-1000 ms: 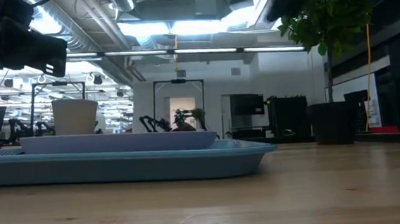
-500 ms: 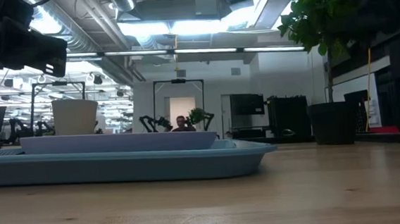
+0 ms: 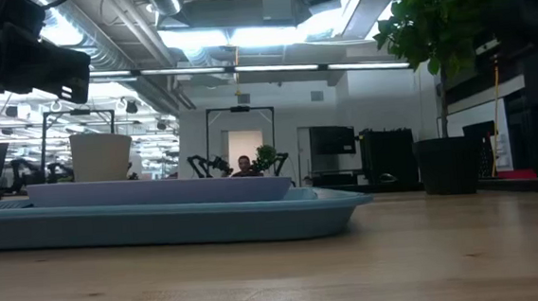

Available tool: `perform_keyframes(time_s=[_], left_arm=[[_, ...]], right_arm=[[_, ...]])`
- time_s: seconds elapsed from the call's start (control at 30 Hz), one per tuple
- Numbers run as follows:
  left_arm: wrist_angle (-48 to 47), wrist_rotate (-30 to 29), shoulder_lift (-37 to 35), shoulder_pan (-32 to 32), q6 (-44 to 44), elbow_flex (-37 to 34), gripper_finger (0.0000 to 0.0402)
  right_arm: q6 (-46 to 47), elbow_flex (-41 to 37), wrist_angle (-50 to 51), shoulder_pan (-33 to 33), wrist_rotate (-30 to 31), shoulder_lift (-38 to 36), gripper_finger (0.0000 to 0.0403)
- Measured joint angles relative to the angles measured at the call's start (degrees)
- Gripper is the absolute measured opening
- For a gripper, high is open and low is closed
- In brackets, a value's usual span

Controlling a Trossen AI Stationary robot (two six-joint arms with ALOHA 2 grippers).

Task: Pick and place plate/cup/fork/spoon on tray
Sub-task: Return to Home Position

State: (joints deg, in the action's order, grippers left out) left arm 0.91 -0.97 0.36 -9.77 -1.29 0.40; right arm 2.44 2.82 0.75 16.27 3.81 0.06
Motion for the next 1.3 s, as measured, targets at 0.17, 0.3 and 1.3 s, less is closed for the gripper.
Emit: perform_keyframes(time_s=[0.17,0.3,1.3], left_arm=[[0.0,0.0,0.0,0.0,0.0,0.0,0.0],[0.0,0.0,0.0,0.0,0.0,0.0,0.0],[0.0,0.0,0.0,0.0,0.0,0.0,0.0]], right_arm=[[0.3,-2.4,-4.3,-1.6,-0.1,0.2,0.0031],[0.3,-2.4,-2.5,-3.2,-0.6,0.0,0.0031],[0.1,-2.4,-2.7,-10.5,-1.0,2.4,0.0031]])
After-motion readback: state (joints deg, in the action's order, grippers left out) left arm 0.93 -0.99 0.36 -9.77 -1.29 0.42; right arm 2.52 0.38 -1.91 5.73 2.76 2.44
